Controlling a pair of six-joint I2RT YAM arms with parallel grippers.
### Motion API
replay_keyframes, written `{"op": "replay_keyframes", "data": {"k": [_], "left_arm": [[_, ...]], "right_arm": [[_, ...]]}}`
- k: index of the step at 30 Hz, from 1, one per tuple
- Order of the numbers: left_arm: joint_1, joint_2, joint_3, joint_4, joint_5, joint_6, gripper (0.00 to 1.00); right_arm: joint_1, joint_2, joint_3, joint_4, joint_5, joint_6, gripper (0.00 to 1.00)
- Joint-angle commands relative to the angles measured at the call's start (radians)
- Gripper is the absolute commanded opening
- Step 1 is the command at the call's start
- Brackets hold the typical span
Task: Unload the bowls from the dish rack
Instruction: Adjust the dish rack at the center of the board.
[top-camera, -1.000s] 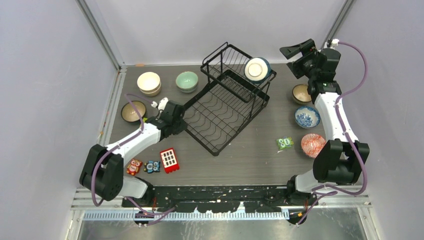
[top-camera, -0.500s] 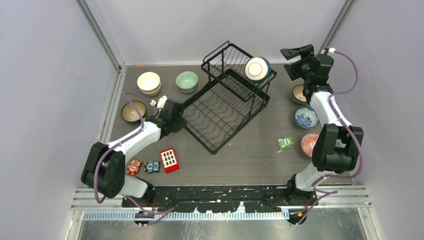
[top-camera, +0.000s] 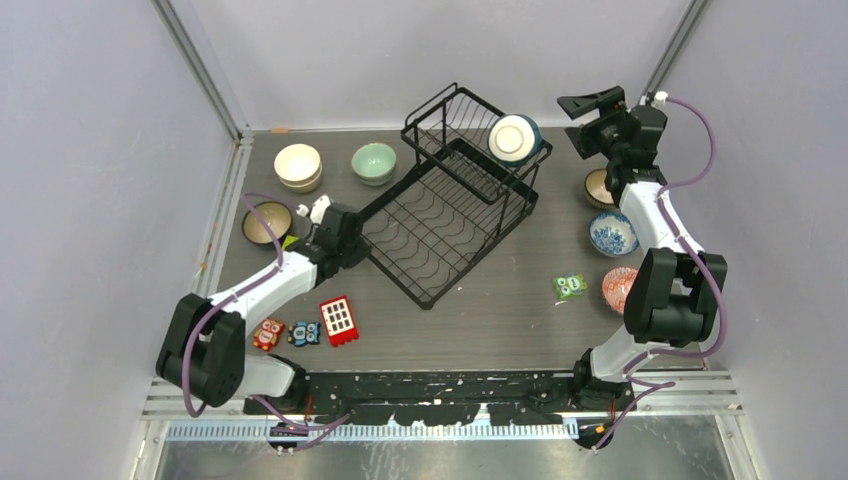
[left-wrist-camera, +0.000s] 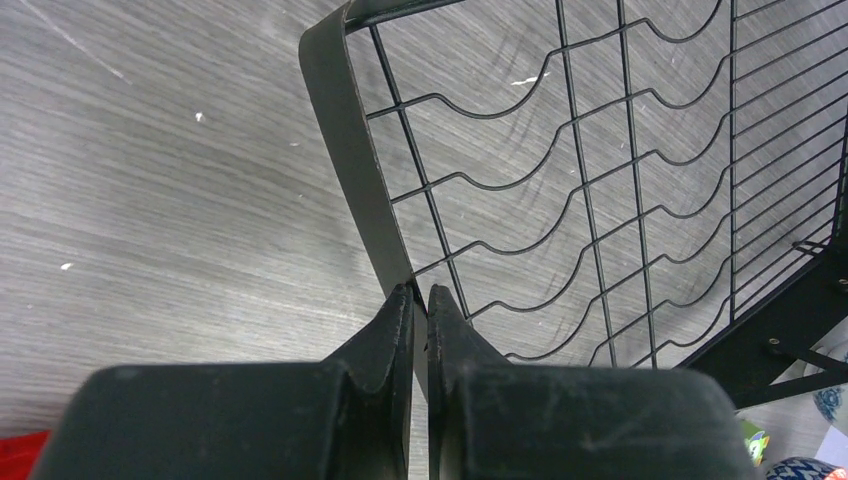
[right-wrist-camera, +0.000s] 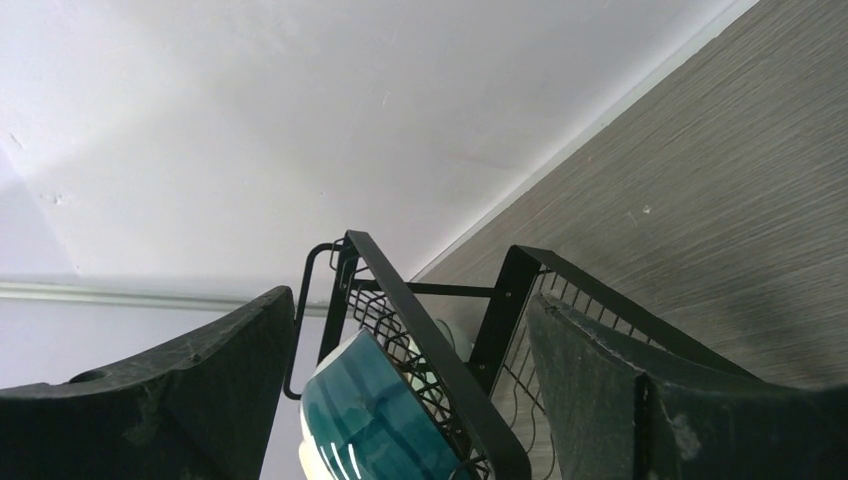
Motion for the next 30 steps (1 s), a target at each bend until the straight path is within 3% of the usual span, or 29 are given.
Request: {"op": "replay_keyframes", "data": {"k": [1,10,16,23,30], "left_arm": [[0.014,-0.025,-0.089,-0.291,-0.021,0.088,0.05],[0.014,-0.017,-0.119,-0.287,-0.011,0.074,0.01],[0.014,-0.022,-0.147,-0.27,0.001,0.074,0.0],[0.014,-0.032,-0.165,-0.246,0.018,0.071,0.0],[0.012,-0.029,-0.163,-0.242,0.023,0.073,0.0]], "right_arm": [[0.024,-0.029,0.094,-0.02,-0.062,-0.061,0.89],[0.061,-0.009,0.118,-0.1,-0.054,-0.084,0.87],[0.061,-0.049,-0.009,-0.057,-0.012,0.027,0.79],[0.044,-0.136,-0.177,0.016,-0.005,0.136,0.77],[0.045,-0.177,-0.272,0.052,-0.019,0.191,0.66]]}}
